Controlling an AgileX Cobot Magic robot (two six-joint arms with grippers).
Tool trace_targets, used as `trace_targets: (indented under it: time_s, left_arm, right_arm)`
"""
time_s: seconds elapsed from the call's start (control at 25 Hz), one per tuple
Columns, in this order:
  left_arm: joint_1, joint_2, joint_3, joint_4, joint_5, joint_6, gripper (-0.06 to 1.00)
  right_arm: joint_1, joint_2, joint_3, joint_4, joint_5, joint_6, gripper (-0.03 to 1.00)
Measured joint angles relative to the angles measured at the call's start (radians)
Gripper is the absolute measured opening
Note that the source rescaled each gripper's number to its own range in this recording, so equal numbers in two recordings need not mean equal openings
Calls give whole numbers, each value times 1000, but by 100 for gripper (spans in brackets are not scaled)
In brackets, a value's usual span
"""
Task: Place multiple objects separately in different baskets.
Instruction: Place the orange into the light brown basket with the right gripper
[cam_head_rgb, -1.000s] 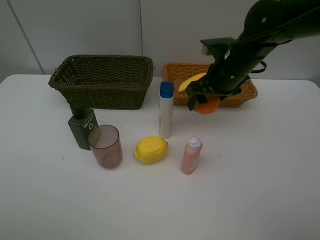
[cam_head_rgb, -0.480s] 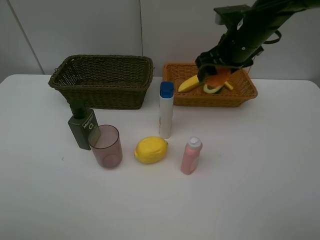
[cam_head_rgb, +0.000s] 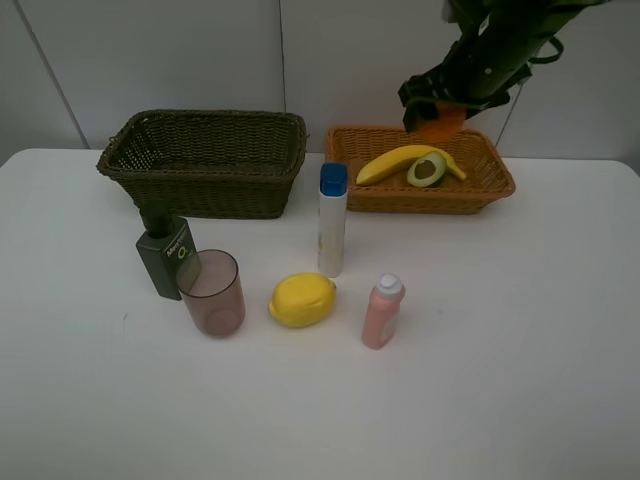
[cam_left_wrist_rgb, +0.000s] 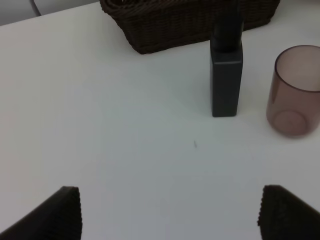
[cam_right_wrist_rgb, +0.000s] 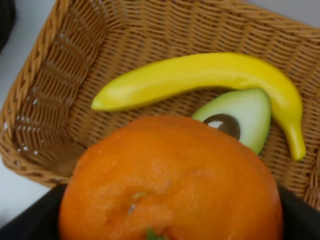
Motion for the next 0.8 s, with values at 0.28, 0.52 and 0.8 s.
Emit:
trace_targets:
  time_s: [0.28, 0.52, 0.8]
  left_arm:
    - [0, 0, 0, 0, 0, 0, 95]
    - [0, 0, 0, 0, 0, 0, 95]
    - [0, 0, 0, 0, 0, 0, 95]
  right_arm:
    - [-8, 118, -88, 0, -25, 0, 69]
    - [-8, 195, -140, 2, -31, 0, 69]
    - [-8, 246, -180, 2, -49, 0, 69]
